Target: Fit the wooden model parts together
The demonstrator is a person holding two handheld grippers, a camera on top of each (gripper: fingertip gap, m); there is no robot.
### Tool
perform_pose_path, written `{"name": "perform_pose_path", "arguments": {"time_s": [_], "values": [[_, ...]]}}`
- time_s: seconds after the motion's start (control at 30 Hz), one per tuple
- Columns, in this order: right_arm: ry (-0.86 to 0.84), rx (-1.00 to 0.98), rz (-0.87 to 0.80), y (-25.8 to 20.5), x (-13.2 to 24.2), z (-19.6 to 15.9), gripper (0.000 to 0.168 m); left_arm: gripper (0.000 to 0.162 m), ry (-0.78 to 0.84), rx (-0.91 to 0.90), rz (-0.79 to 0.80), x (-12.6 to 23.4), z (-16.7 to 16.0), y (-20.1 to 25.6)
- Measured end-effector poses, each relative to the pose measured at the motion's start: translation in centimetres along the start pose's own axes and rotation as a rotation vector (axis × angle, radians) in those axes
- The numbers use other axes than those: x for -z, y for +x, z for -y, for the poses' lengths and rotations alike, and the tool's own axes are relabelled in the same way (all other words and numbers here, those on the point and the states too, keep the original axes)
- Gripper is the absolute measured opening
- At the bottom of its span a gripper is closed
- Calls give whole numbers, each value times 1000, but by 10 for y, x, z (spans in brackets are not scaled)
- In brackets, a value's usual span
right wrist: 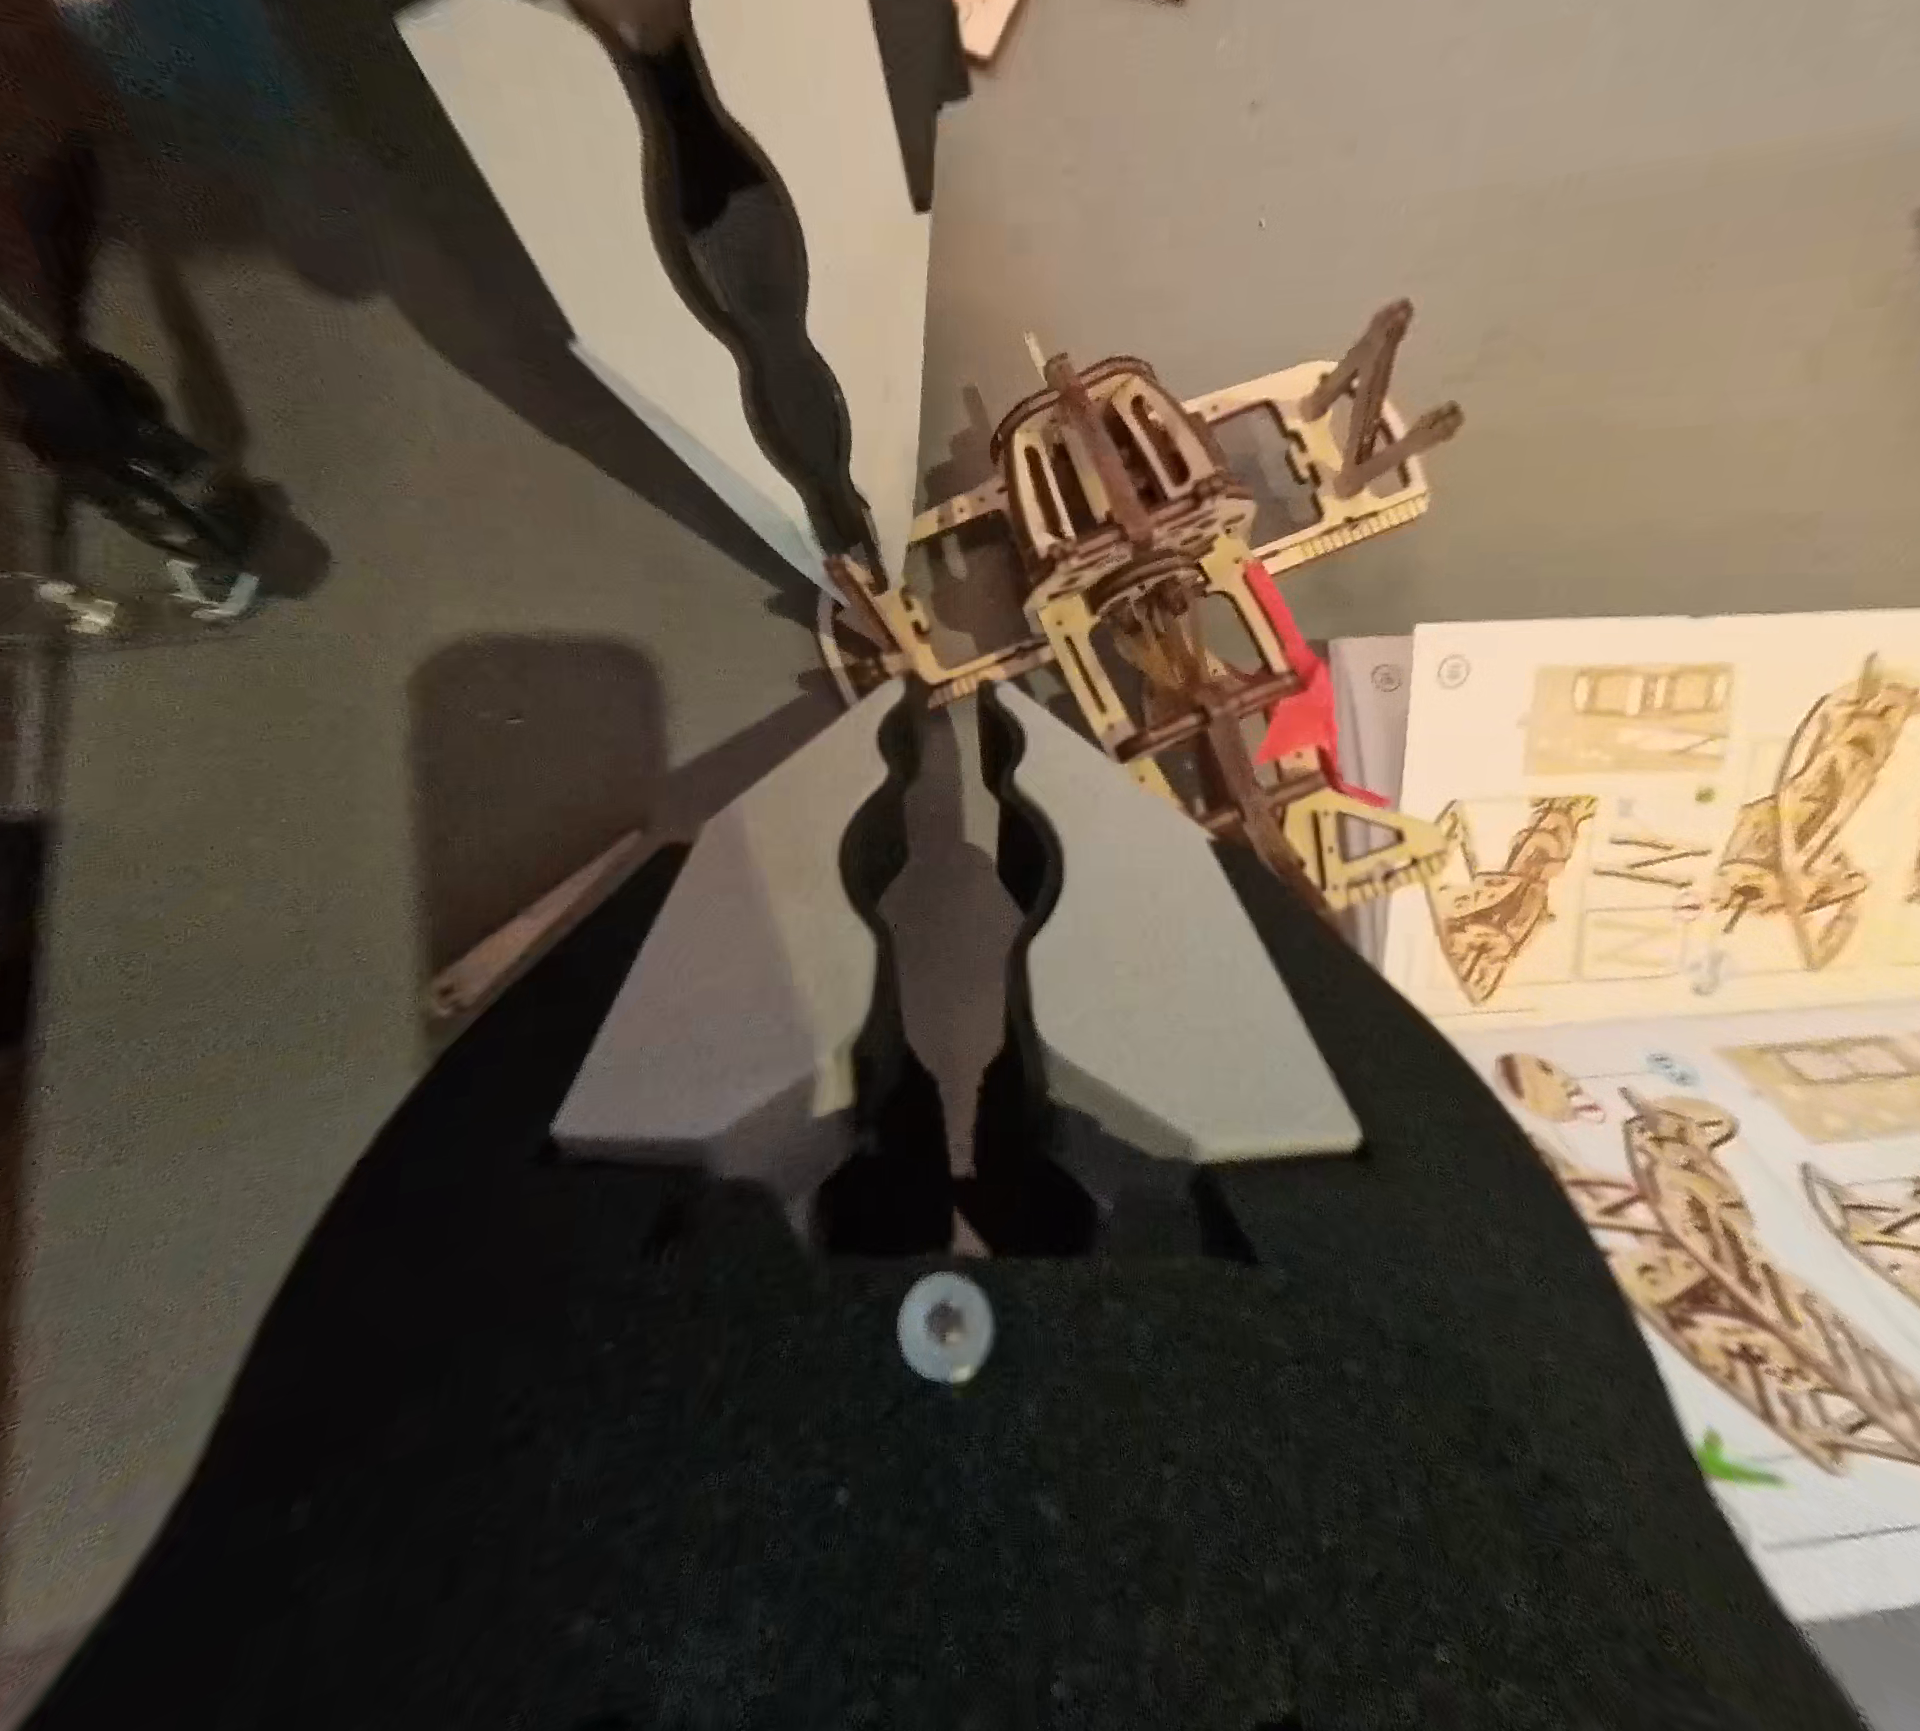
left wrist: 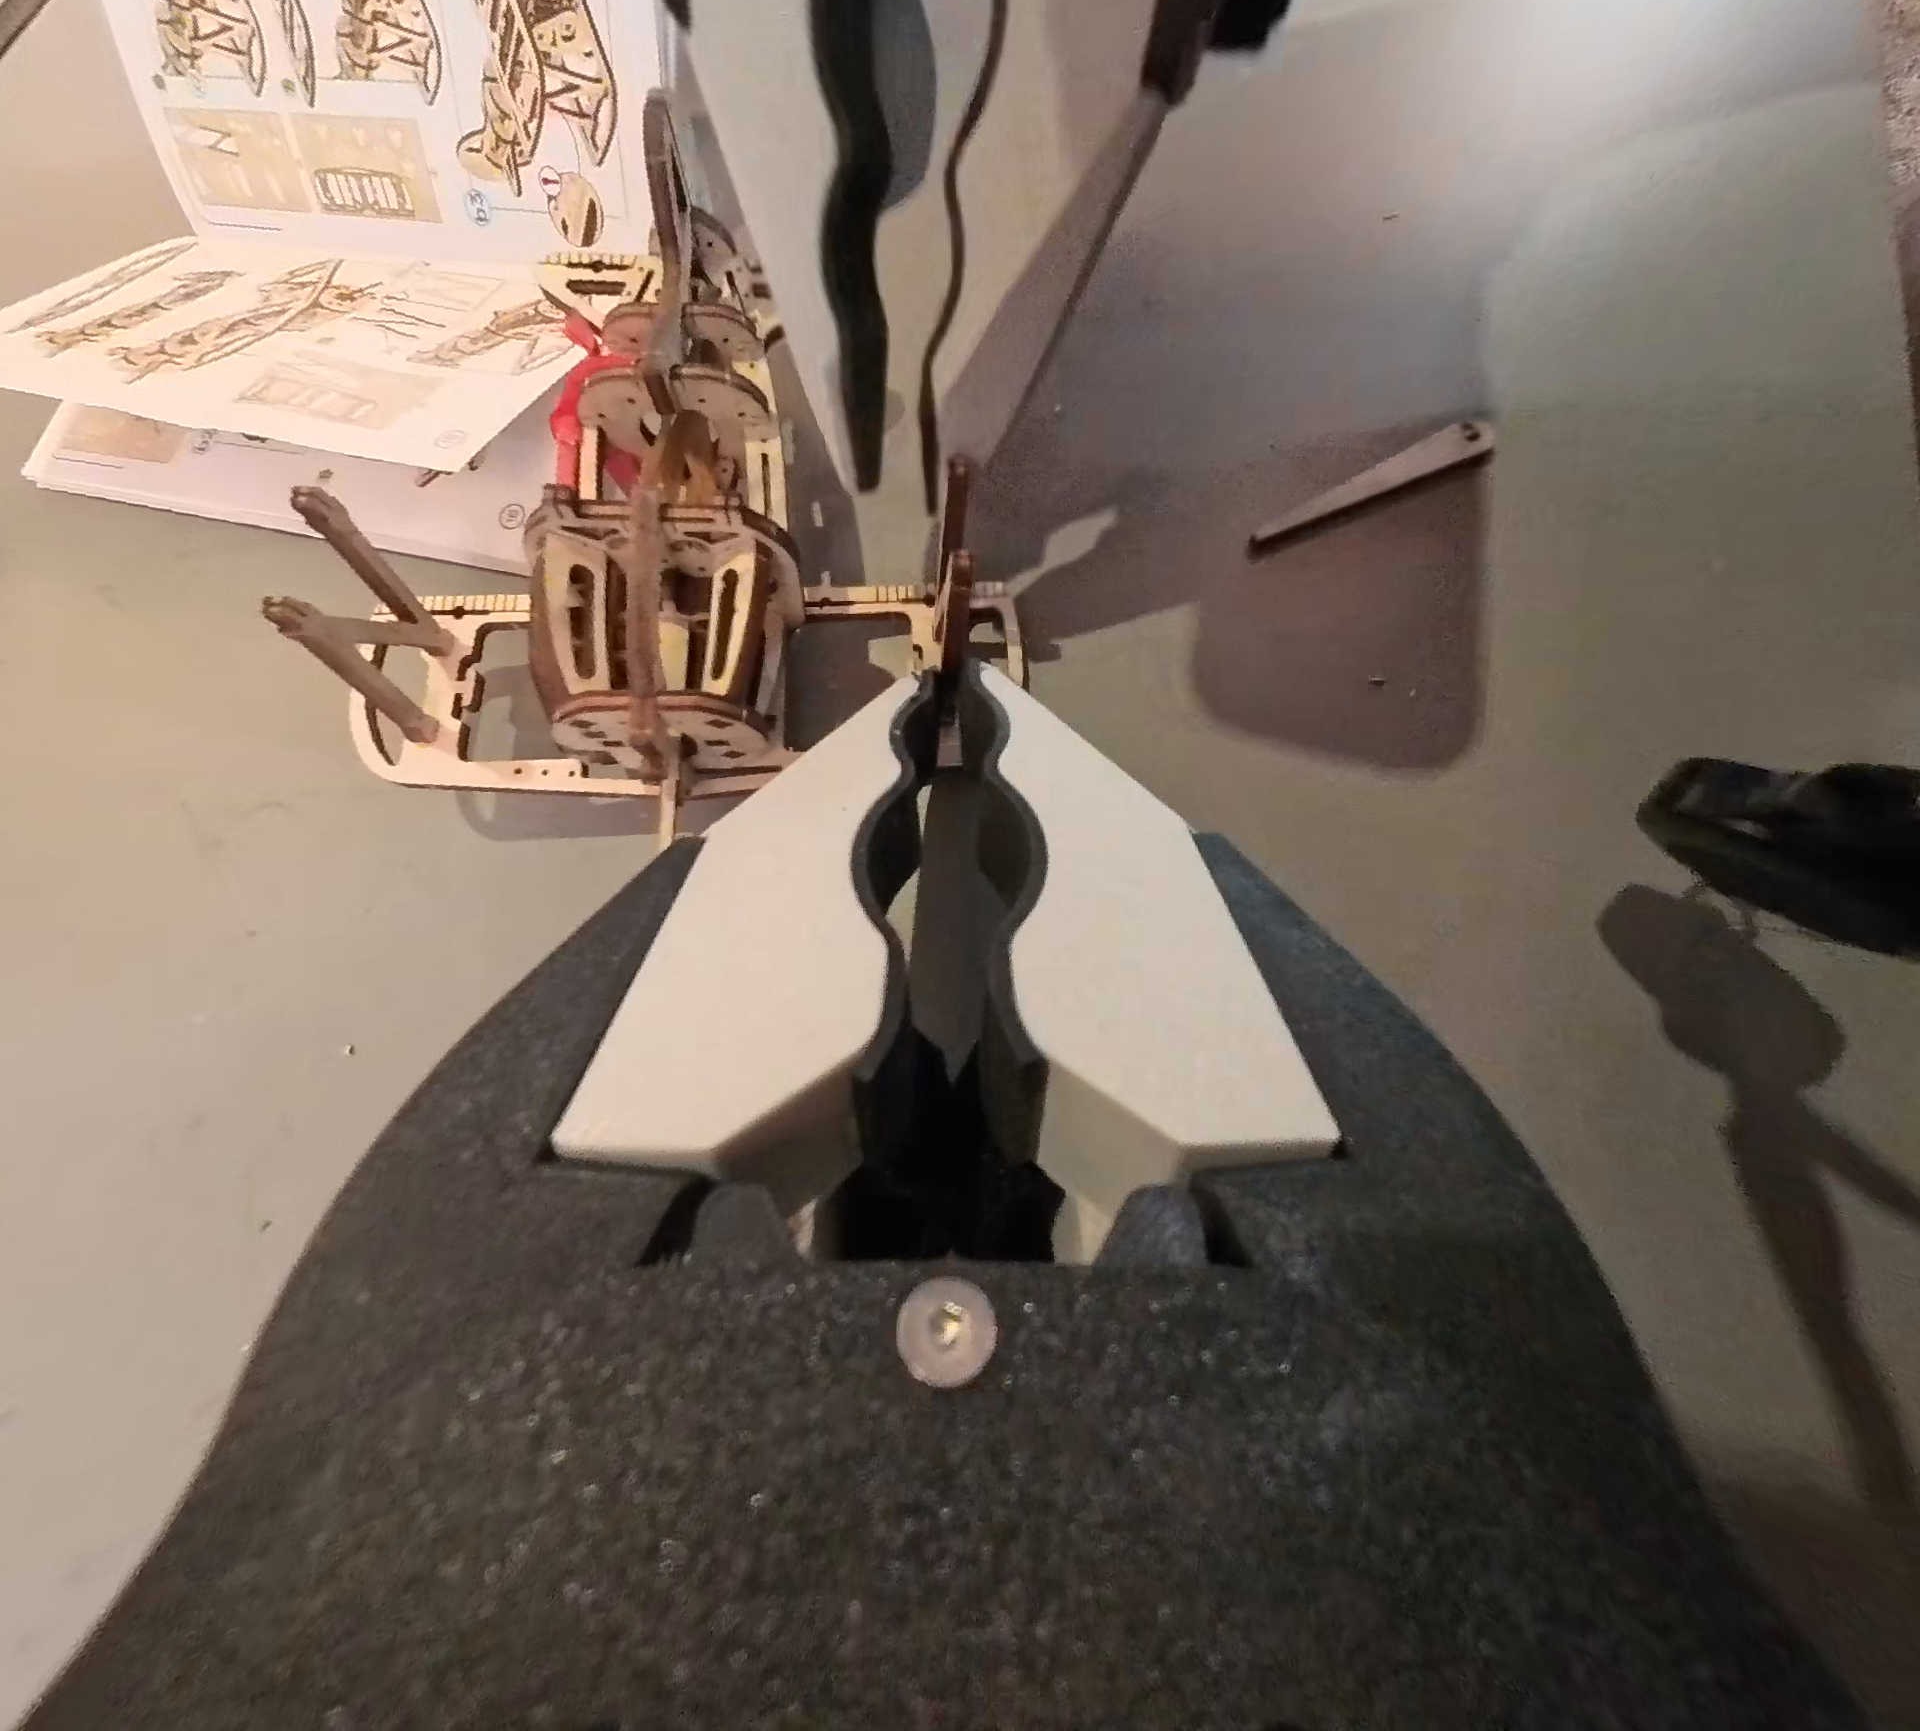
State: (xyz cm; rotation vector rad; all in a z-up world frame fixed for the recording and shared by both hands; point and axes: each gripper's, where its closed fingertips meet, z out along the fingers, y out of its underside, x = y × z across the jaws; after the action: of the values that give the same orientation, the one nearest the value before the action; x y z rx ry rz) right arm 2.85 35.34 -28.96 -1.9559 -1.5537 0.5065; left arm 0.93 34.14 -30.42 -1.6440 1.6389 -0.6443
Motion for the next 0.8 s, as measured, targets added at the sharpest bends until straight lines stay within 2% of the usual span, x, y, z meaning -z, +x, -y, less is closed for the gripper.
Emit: {"name": "perform_pose_path", "arguments": {"time_s": [0.1,0.2,0.3,0.37,0.57,0.8], "values": [[-41,105,-64,0,-12,-6,1,2,1,-8,-1,0,0,0],[-73,146,5,-11,-14,-11,0,1,1,-5,-7,0,0,0],[-111,123,127,-18,-3,-16,16,1,1,-8,-7,0,0,0],[-63,112,126,-14,-1,-3,20,1,1,-8,-7,0,0,0],[-72,188,108,-12,-17,-3,3,1,1,-9,-7,0,0,0],[-143,204,128,-9,-19,-8,3,2,-5,-5,-14,-1,0,0]]}}
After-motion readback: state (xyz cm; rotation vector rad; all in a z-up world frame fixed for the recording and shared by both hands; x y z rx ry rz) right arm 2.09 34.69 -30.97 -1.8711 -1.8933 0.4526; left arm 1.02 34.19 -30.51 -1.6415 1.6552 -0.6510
